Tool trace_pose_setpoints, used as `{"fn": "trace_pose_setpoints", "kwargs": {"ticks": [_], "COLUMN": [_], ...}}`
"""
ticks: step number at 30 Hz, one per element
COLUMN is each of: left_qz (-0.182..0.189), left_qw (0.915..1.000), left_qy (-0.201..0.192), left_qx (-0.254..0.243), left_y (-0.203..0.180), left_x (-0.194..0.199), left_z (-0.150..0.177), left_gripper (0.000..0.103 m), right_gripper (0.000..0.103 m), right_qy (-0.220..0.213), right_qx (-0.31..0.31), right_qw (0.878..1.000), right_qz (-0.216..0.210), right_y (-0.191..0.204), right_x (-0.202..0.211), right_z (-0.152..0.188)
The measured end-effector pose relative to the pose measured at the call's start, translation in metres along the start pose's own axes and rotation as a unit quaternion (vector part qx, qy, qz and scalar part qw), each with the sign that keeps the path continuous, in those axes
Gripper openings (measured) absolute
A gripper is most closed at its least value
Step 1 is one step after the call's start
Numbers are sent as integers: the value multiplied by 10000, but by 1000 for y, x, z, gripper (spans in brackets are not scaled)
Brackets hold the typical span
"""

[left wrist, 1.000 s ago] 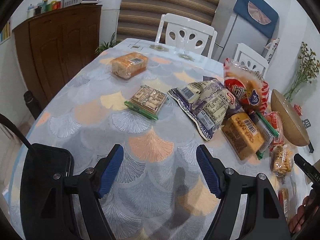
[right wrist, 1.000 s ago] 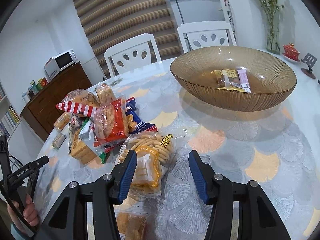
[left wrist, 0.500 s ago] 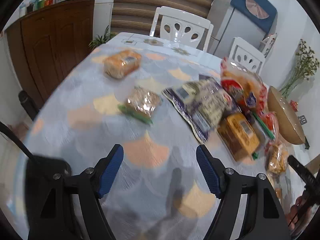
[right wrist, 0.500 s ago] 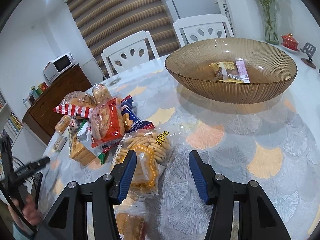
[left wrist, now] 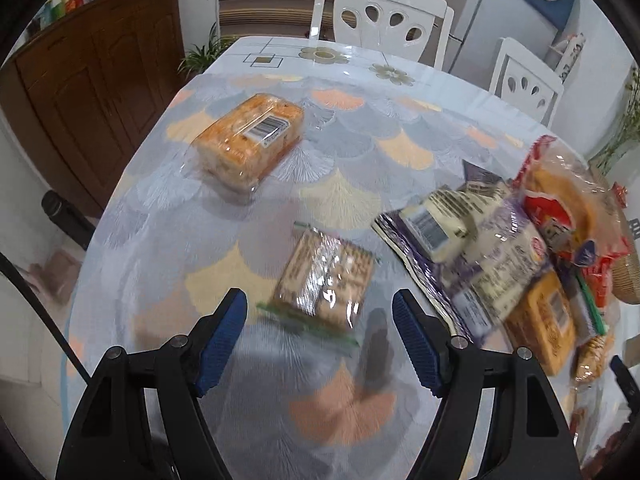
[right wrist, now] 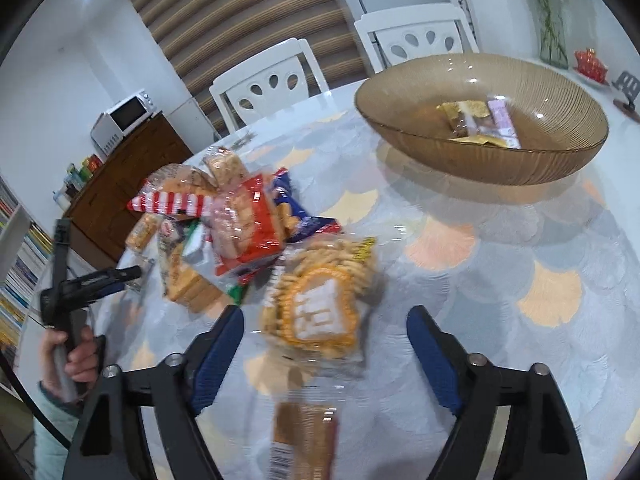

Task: Organize snacks
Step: 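Move both tools back toward the remaining snacks, then grasp the square biscuit pack with the left gripper while the right grasps the round cracker bag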

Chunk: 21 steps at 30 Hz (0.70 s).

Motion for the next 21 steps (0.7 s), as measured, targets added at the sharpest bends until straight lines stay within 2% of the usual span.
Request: {"fn": "trace_pose_setpoints", "kwargs": {"ticks": [2, 4, 7, 9, 16, 19, 20, 21], "left_qz": [-53, -4, 3, 1, -10, 27, 1, -40], "left_qw": [10000, 10000, 10000, 9999, 9992, 9991, 9990, 9988], "left_qy": [16, 20, -41, -54, -144, -200, -223, -237], "left_qx": [-39, -5, -76, -134, -367, -377, -397, -429], "left_y": [1, 2, -1, -3, -6, -6, -6, -6], "left_x": [-6, -11, -12, -14, -17, -17, -16, -16], "left_z": [-2, -4, -6, -8, -8, -8, -7, -7], "left_gripper": [74, 74, 72, 72, 72, 72, 70, 63], "right_gripper": [82, 82, 82, 82, 82, 75, 73, 72], "right_qy": [86, 282, 523, 643, 772, 704, 692, 676], "right_qx": [-18, 125, 256, 216, 304, 365, 406, 422], "right_qw": [10000, 9991, 9971, 9965, 9919, 9913, 9910, 9911], "right_qz": [-1, 303, 496, 492, 966, 1052, 1069, 1068], "right_y": [7, 11, 17, 20, 14, 12, 13, 13], "right_x": [-4, -14, -29, -39, -57, -57, -57, -55], "right_z": [-1, 0, 4, 7, 8, 7, 7, 9]}}
Point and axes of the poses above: each gripper's, at about its wrist camera, not at the fingertips, and x roughly against the way its jaws point, y to its left, z to its underside, the point moved 7 cm from there along -x, roughly the way its jaws point, and after that the axes turned 7 degrees about -y, right-handed, at the moved point
